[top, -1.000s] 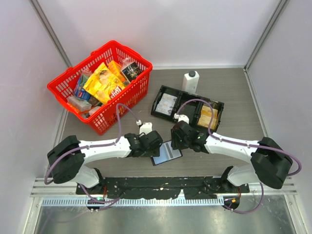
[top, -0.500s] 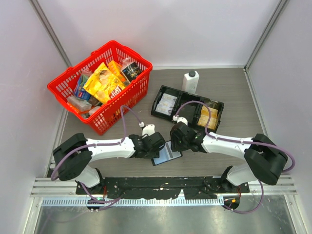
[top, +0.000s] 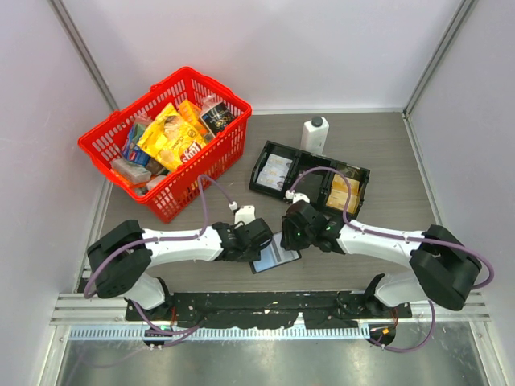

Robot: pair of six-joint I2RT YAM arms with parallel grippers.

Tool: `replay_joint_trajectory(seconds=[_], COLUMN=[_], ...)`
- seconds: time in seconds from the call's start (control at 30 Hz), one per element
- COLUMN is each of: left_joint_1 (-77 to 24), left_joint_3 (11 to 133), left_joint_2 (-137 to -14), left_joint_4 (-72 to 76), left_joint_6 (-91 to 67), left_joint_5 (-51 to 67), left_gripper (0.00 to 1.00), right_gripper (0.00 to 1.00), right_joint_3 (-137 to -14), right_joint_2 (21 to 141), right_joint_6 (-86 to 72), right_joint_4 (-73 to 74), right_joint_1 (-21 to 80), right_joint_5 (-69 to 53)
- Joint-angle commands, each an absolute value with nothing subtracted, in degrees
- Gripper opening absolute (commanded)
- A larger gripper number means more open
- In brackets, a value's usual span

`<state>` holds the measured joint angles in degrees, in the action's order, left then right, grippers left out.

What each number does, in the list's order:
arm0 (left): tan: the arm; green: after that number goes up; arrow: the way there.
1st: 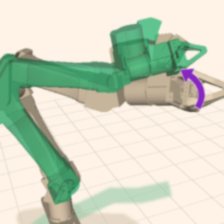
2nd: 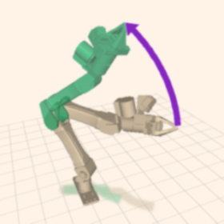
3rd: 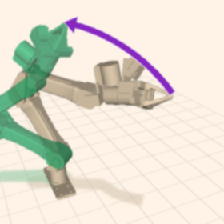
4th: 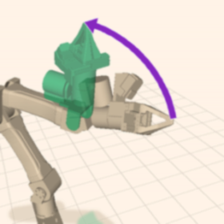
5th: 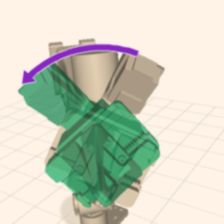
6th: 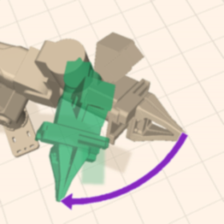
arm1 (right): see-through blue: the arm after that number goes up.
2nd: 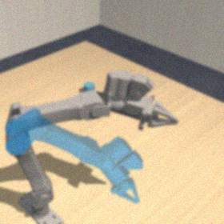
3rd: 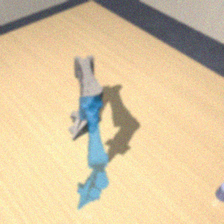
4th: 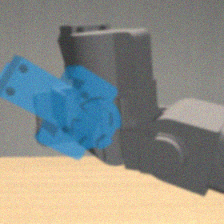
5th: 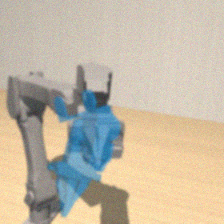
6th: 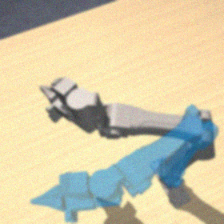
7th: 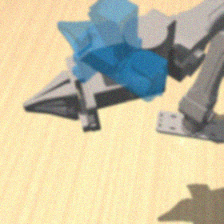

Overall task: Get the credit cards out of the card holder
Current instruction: Remove the credit card from the card holder.

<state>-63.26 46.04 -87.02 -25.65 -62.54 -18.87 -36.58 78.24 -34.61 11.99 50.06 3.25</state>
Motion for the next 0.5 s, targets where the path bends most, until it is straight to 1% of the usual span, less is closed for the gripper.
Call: replay_joint_trajectory(seconds=[0.0, 0.17, 0.47], left_joint_1=[-63.6, -63.5, -63.5], left_joint_3=[45.1, 44.7, 44.1], left_joint_2=[-86.6, -86.2, -85.5], left_joint_4=[-22.4, -22.1, -21.4], left_joint_6=[-63.2, -63.5, -63.7], left_joint_5=[-18.5, -18.4, -18.4], left_gripper=[0.38, 0.39, 0.39], right_gripper=[0.31, 0.29, 0.31], right_joint_3=[-37.2, -37.2, -36.7], right_joint_2=[74.2, 72.4, 73.5], right_joint_6=[-35.2, -35.4, -36.4], right_joint_4=[7.9, 6.5, 2.6], right_joint_1=[50.3, 50.3, 50.4], right_joint_5=[-2.1, -5.2, -11.0])
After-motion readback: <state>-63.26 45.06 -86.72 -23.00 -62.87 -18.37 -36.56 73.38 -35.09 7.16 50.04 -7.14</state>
